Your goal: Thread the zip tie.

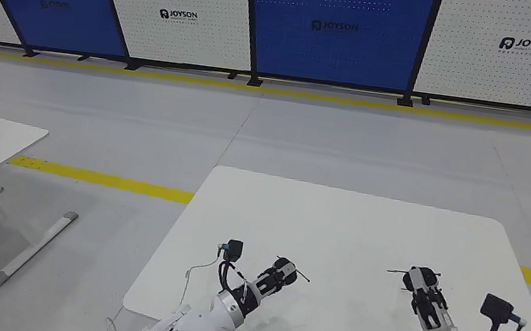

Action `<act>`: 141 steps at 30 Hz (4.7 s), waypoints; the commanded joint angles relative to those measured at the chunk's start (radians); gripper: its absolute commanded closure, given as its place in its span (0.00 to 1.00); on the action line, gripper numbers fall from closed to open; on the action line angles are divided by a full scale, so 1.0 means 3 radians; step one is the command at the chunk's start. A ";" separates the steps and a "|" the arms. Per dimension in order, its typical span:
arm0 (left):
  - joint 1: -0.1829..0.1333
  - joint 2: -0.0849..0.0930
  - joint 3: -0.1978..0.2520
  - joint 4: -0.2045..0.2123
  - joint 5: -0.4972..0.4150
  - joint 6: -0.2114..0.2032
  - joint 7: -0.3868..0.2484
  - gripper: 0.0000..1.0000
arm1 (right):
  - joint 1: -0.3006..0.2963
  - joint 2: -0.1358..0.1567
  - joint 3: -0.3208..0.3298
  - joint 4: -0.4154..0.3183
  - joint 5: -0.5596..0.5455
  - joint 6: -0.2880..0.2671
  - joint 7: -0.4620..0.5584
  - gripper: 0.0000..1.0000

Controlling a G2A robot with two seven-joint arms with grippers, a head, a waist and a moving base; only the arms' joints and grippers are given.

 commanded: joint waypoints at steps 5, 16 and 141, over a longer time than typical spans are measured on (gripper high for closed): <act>0.0000 0.0000 0.0000 0.0000 0.0000 0.0000 0.0000 1.00 | -0.0001 0.0001 0.0002 0.0000 0.0006 -0.0006 0.0003 1.00; 0.0000 0.0000 0.0000 0.0000 0.0000 0.0000 0.0000 1.00 | -0.0008 -0.0011 -0.0004 -0.0013 0.0049 -0.0083 -0.0043 1.00; -0.0152 -0.0053 0.0230 0.0125 0.0115 0.0089 0.0179 1.00 | -0.0014 -0.0314 -0.0775 0.0376 -0.0033 -0.0092 -0.0171 1.00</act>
